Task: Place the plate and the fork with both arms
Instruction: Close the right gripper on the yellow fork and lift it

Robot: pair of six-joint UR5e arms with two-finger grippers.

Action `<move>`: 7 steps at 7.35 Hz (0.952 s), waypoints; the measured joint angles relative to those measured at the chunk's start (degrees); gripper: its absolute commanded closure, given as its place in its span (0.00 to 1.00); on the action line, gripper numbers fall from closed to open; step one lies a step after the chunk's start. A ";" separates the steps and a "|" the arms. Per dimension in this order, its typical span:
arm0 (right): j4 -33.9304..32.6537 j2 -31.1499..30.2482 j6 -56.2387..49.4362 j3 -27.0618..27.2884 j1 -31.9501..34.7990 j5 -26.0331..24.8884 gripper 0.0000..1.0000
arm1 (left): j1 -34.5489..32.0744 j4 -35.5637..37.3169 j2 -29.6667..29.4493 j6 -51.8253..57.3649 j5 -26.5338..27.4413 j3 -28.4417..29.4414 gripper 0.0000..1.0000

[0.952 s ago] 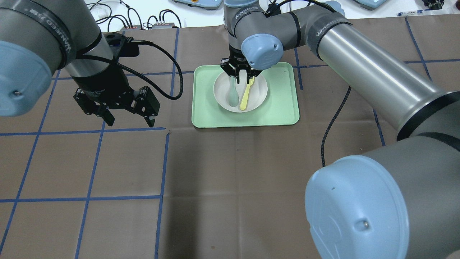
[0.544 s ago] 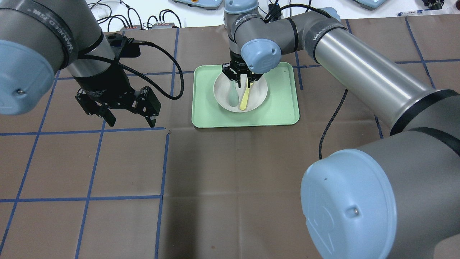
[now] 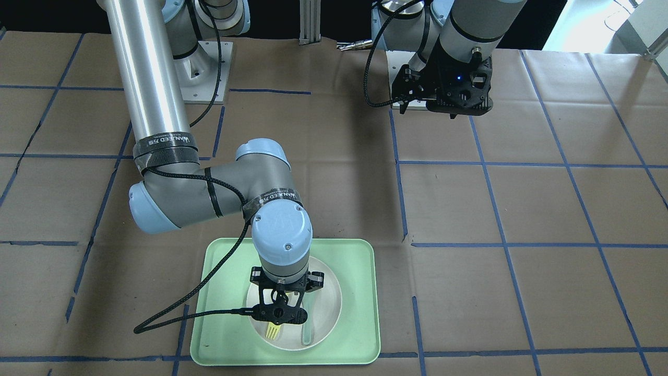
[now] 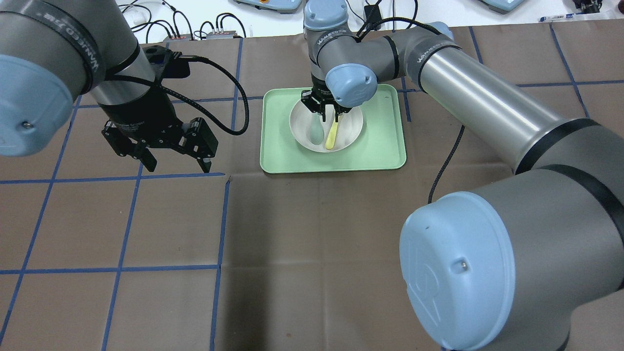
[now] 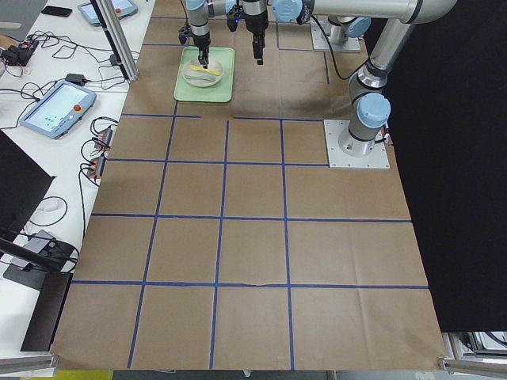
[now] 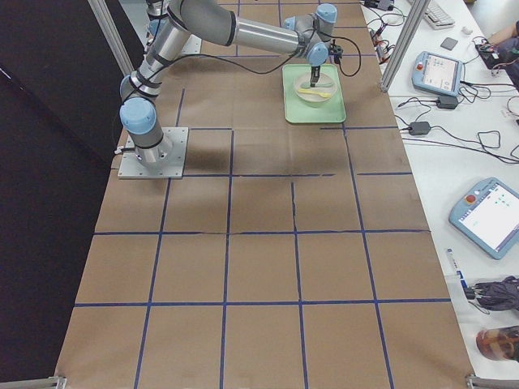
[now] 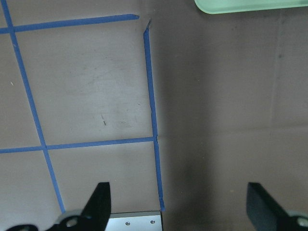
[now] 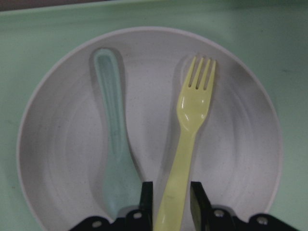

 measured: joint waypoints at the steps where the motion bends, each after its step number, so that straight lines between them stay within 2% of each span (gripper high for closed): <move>1: -0.05 0.57 0.02 0.01 -0.07 -0.01 0.62 | 0.00 0.04 -0.01 0.23 0.11 0.00 0.00; 5: -0.10 2.32 0.03 -0.06 -0.40 0.01 0.62 | 0.00 0.07 0.01 0.53 0.13 0.00 0.00; 6: -0.14 2.56 0.03 -0.10 -0.45 0.05 0.71 | 0.00 0.07 -0.04 0.36 0.09 0.01 0.00; 7: -0.20 2.66 0.04 -0.14 -0.49 0.07 0.85 | 0.00 0.07 -0.08 0.18 0.05 0.03 0.00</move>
